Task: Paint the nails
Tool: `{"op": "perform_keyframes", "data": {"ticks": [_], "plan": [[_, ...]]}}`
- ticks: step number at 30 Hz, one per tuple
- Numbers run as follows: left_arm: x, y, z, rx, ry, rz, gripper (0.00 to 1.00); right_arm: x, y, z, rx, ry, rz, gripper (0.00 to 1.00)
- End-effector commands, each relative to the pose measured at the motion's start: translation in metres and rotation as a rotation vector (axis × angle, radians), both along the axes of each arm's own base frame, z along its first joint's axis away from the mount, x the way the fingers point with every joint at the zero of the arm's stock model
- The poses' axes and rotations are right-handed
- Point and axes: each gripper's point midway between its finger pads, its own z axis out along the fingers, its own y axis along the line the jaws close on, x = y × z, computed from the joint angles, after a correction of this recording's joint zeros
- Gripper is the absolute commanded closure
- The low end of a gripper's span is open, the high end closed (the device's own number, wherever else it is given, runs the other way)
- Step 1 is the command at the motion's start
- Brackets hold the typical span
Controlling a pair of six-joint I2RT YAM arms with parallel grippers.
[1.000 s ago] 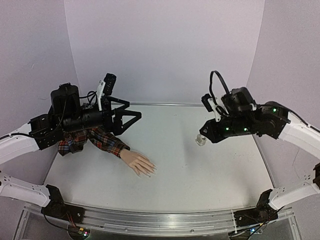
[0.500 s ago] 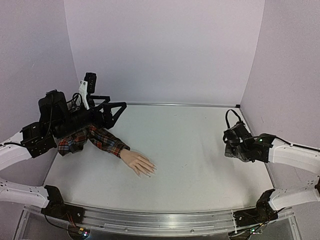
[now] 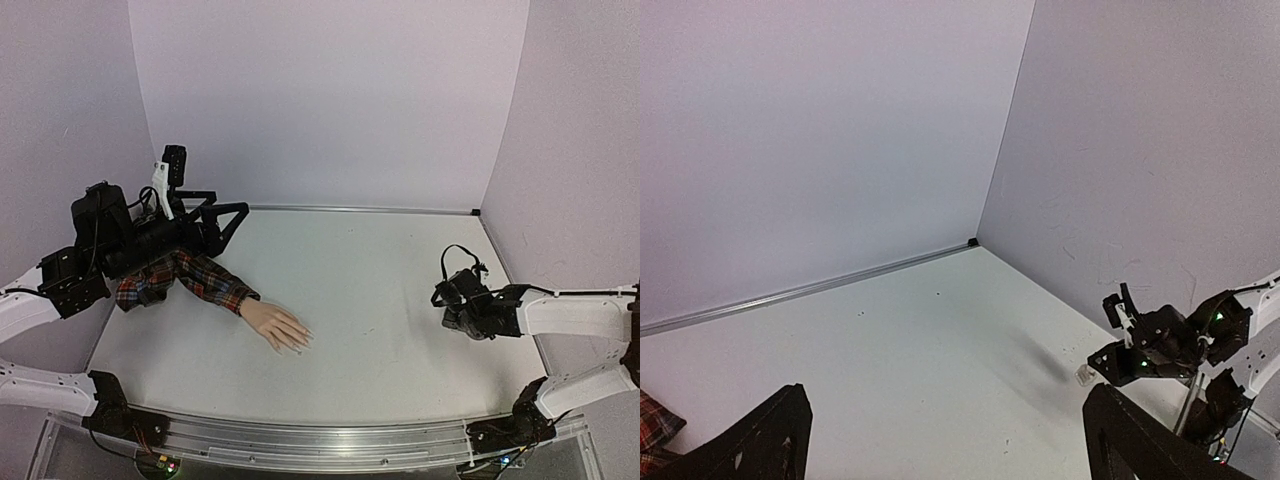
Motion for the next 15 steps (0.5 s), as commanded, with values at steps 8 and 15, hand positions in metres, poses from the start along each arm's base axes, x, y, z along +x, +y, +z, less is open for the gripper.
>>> {"op": "perform_keyframes", "data": {"ticks": [8,15], "plan": [[-0.001,0.003,0.014,-0.05,-0.023,0.005,0.02,0.007,0.008,-0.017,0.028,0.009,-0.011,0.96],[-0.001,0.002,0.015,-0.049,-0.022,0.0,0.02,0.005,0.01,-0.021,0.028,0.026,0.006,0.8]]}}
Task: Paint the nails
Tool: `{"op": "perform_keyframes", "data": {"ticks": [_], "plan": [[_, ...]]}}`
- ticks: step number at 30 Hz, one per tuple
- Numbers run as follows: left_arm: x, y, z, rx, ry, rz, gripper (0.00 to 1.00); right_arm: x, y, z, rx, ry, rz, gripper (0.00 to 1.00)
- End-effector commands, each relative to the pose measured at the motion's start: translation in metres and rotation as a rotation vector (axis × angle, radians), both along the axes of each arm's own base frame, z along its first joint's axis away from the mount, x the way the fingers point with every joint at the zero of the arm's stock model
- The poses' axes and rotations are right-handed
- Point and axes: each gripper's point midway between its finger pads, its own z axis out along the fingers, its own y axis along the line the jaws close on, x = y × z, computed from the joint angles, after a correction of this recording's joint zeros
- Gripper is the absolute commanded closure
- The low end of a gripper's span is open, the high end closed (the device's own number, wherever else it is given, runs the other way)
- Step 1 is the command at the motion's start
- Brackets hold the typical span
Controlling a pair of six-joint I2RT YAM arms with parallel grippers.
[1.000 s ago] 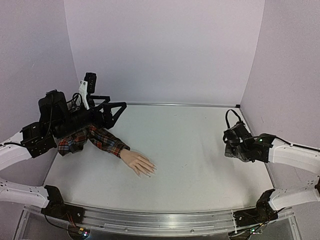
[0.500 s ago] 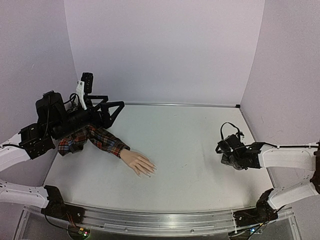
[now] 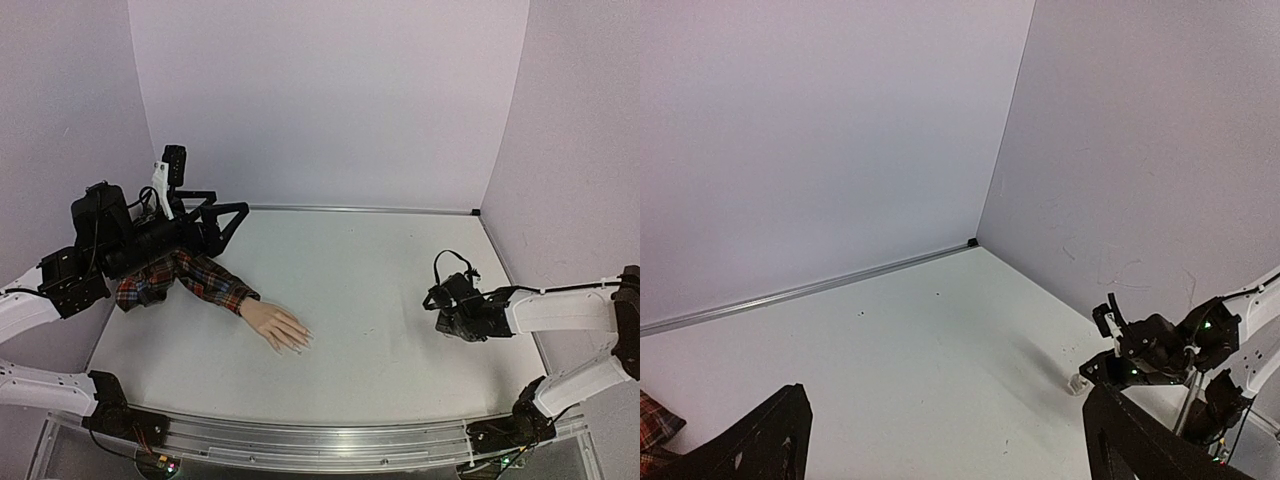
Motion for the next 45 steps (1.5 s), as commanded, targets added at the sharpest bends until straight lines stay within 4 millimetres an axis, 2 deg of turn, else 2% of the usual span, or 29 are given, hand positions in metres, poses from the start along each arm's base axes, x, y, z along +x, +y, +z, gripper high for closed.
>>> {"op": "perform_keyframes", "data": {"ticks": [1,5,9,10,13,15,16,21,27,29,32,35,45], "plan": [[-0.001,0.002,0.015,-0.047,-0.022,0.001,0.02,0.002,0.001,0.001,0.01,-0.014,-0.002,0.77],[-0.001,0.001,0.015,-0.045,-0.022,-0.002,0.03,0.001,0.003,0.003,0.017,-0.011,0.017,0.64],[-0.002,0.003,0.019,-0.047,-0.027,0.002,0.02,-0.003,0.002,0.02,0.024,-0.019,0.037,0.49],[-0.002,0.004,0.02,-0.046,-0.028,0.005,0.02,-0.005,0.0,0.027,0.02,-0.022,0.045,0.45],[-0.002,0.01,0.024,-0.05,-0.034,0.026,0.02,-0.009,-0.001,0.059,0.03,-0.054,0.095,0.24],[0.0,0.015,0.025,-0.052,-0.035,0.05,0.02,-0.015,-0.001,0.087,0.059,-0.097,0.149,0.08],[0.0,0.018,0.026,-0.056,-0.037,0.066,0.02,-0.018,0.0,0.102,0.074,-0.123,0.182,0.03],[0.001,0.043,0.032,-0.067,-0.047,0.162,0.02,-0.038,-0.002,0.184,0.143,-0.286,0.325,0.02],[-0.007,0.083,0.062,-0.114,-0.099,0.274,0.0,-0.073,-0.027,0.285,0.175,-0.515,0.407,0.02],[-0.012,0.094,0.071,-0.122,-0.116,0.295,0.0,-0.082,-0.034,0.309,0.168,-0.561,0.421,0.02],[-0.017,0.105,0.082,-0.126,-0.13,0.314,0.0,-0.092,-0.044,0.336,0.169,-0.608,0.423,0.02],[-0.02,0.113,0.088,-0.128,-0.137,0.33,0.0,-0.098,-0.05,0.353,0.176,-0.649,0.419,0.02],[-0.028,0.128,0.101,-0.154,-0.155,0.349,0.0,-0.107,-0.058,0.378,0.176,-0.707,0.419,0.02]]}}
